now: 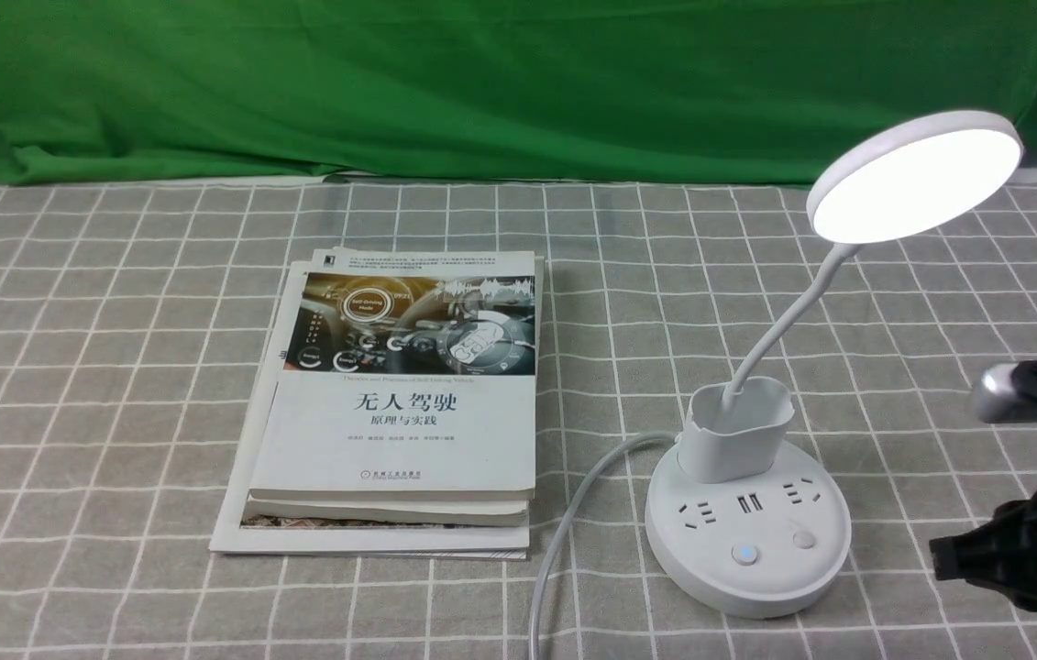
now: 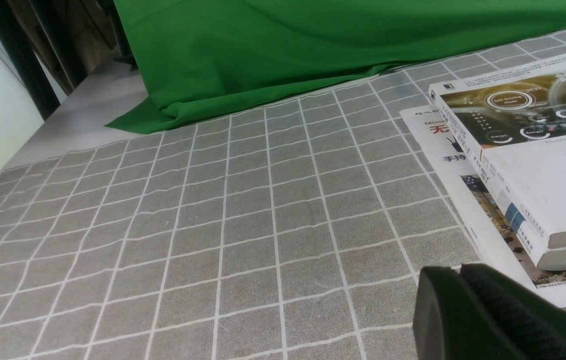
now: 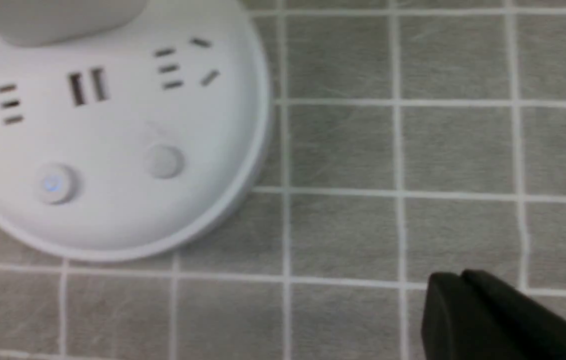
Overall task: Turn off the desk lamp on the grey coffee tablecloth by hand.
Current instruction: 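Press the power button on the lamp base to turn the lamp off with the right gripper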
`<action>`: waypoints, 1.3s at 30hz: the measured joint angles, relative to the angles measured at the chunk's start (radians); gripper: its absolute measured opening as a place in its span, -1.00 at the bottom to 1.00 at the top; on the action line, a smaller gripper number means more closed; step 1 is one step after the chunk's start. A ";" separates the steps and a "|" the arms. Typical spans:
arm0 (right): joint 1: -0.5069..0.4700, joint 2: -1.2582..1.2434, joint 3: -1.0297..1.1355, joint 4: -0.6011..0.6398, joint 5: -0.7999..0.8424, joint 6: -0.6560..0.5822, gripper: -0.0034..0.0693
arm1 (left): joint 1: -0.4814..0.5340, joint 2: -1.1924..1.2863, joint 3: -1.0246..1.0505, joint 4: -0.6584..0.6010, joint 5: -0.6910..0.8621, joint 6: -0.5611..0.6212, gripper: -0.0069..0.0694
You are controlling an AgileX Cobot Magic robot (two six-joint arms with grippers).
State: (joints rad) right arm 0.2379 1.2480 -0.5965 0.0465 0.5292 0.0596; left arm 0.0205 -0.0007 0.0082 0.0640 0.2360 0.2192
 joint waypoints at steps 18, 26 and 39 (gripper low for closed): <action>0.194 0.276 -0.205 0.008 -0.043 -0.028 -0.82 | 0.000 0.000 0.000 0.000 0.000 0.000 -0.77; 0.205 0.327 -0.205 0.026 -0.071 -0.029 -0.81 | 0.000 0.000 0.000 0.000 0.000 0.000 -0.77; 0.205 0.363 -0.224 0.030 -0.100 -0.034 -0.81 | 0.000 0.000 0.000 0.000 0.000 0.000 -0.77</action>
State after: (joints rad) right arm 0.4428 1.6106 -0.8206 0.0769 0.4289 0.0256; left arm 0.0205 -0.0007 0.0082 0.0640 0.2360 0.2192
